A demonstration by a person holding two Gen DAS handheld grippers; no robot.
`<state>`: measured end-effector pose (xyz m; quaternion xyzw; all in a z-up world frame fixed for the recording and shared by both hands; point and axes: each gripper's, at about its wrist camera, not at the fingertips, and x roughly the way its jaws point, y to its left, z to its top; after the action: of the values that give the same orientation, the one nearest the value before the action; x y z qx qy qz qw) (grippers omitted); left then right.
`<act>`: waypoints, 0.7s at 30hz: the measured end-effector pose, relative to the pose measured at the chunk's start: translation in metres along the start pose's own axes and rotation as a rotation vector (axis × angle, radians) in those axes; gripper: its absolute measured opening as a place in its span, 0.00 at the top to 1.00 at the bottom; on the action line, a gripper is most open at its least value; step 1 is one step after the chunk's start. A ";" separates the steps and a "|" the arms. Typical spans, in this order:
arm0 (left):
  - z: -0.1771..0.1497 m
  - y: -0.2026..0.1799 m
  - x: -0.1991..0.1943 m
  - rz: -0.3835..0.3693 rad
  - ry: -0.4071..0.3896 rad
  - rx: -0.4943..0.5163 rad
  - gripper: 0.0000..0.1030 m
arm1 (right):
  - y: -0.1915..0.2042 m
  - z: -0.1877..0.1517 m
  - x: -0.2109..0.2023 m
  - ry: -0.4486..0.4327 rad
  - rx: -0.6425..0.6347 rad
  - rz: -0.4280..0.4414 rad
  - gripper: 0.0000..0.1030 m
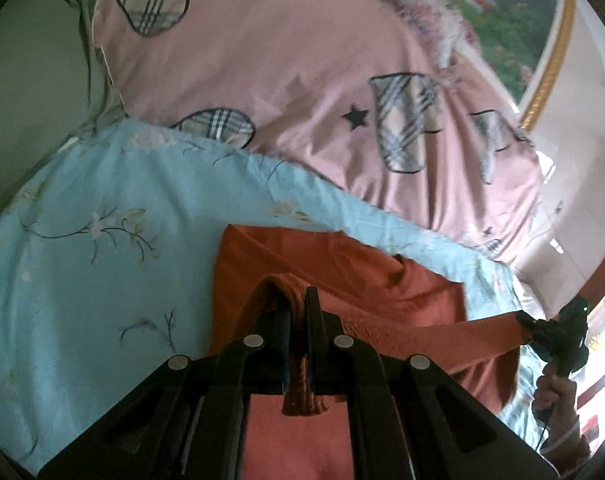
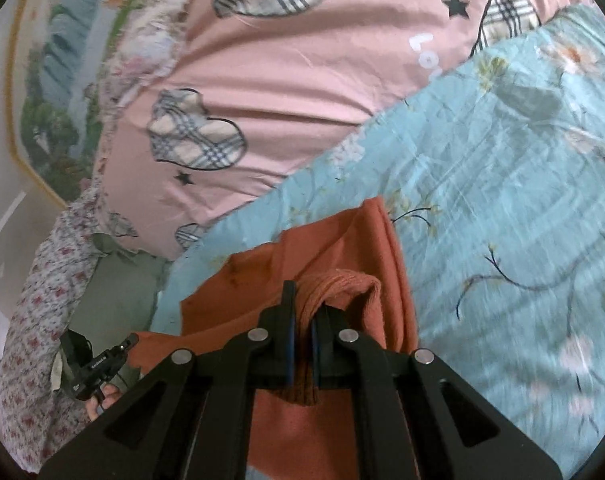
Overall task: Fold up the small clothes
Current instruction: 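Lift the hem with both tools and fold it toward the collar, then lay the hem down near the collar and open both tools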
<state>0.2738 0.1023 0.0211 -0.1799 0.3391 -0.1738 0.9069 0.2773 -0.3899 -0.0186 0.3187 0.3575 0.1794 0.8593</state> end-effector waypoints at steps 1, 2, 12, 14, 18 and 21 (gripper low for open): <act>0.003 0.004 0.011 0.007 0.011 -0.010 0.96 | -0.004 0.002 0.010 0.017 -0.001 -0.013 0.93; 0.006 0.009 0.020 0.012 0.022 -0.020 0.96 | -0.007 0.002 0.018 0.033 -0.002 -0.027 0.93; 0.003 0.039 0.092 0.098 0.129 -0.064 0.92 | -0.041 0.009 0.057 0.097 0.075 -0.117 0.84; -0.001 0.045 0.094 0.088 0.158 -0.099 0.90 | -0.030 0.005 0.031 0.029 0.029 -0.169 0.61; -0.021 0.031 0.059 0.049 0.129 -0.076 0.72 | 0.008 -0.016 -0.004 -0.023 -0.133 -0.239 0.51; -0.053 0.002 0.039 -0.021 0.157 -0.051 0.71 | 0.049 -0.052 0.014 0.130 -0.328 -0.154 0.52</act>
<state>0.2659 0.0759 -0.0387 -0.1921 0.4116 -0.1885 0.8707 0.2449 -0.3248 -0.0200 0.1339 0.4014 0.1892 0.8861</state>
